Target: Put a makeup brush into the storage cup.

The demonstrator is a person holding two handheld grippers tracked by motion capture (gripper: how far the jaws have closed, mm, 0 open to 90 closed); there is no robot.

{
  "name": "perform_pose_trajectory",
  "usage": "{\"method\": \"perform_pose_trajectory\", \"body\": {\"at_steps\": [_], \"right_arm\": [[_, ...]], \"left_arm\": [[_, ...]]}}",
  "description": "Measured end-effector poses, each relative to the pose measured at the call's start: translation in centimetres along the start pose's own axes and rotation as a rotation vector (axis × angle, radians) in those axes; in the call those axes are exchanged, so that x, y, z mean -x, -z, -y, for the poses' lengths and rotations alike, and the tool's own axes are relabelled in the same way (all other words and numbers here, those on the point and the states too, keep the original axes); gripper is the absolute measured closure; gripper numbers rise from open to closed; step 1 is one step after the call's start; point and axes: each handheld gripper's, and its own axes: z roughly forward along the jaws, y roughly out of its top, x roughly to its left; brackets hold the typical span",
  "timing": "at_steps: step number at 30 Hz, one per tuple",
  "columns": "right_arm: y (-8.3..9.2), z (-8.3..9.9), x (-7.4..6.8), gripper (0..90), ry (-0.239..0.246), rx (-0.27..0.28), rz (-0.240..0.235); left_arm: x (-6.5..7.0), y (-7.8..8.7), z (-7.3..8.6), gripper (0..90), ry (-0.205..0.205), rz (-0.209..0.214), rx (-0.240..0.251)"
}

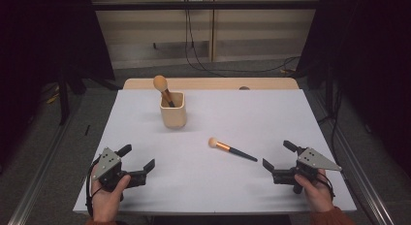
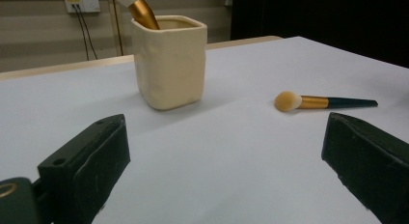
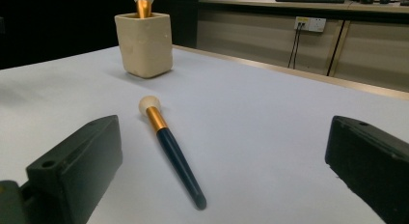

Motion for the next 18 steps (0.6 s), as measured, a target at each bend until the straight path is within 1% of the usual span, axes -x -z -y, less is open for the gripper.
{"method": "perform_pose_trajectory", "body": {"at_steps": [3, 7, 8, 9, 11, 15, 18], "right_arm": [[0.03, -0.01, -0.02, 0.0, -0.002, 0.001, -0.002], [0.05, 0.00, 0.05, 0.0, -0.007, 0.004, -0.004], [0.05, 0.00, 0.06, 0.0, -0.003, 0.003, -0.007], [0.05, 0.00, 0.07, 0.0, -0.005, 0.004, -0.006], [0.04, -0.07, 0.10, 0.0, -0.007, 0.008, -0.004], [-0.01, -0.35, 0.14, 0.0, -0.003, 0.019, -0.004], [-0.19, -0.49, 0.18, 0.0, -0.001, 0.026, -0.005]], "left_arm": [[-0.11, 0.20, 0.44, 2.9, 0.014, -0.005, -0.001], [-0.41, 0.31, 0.63, 3.0, -0.005, -0.031, -0.015], [-0.41, 0.34, 0.65, 3.0, 0.005, -0.034, -0.006], [-0.51, 0.40, 0.65, 3.0, 0.002, -0.032, -0.006], [-0.51, 0.34, 0.73, 3.0, 0.011, -0.034, -0.009], [-0.43, 0.23, 0.94, 2.9, 0.008, -0.021, -0.017], [-0.41, 0.17, 0.97, 2.9, -0.004, -0.019, -0.023]]}}
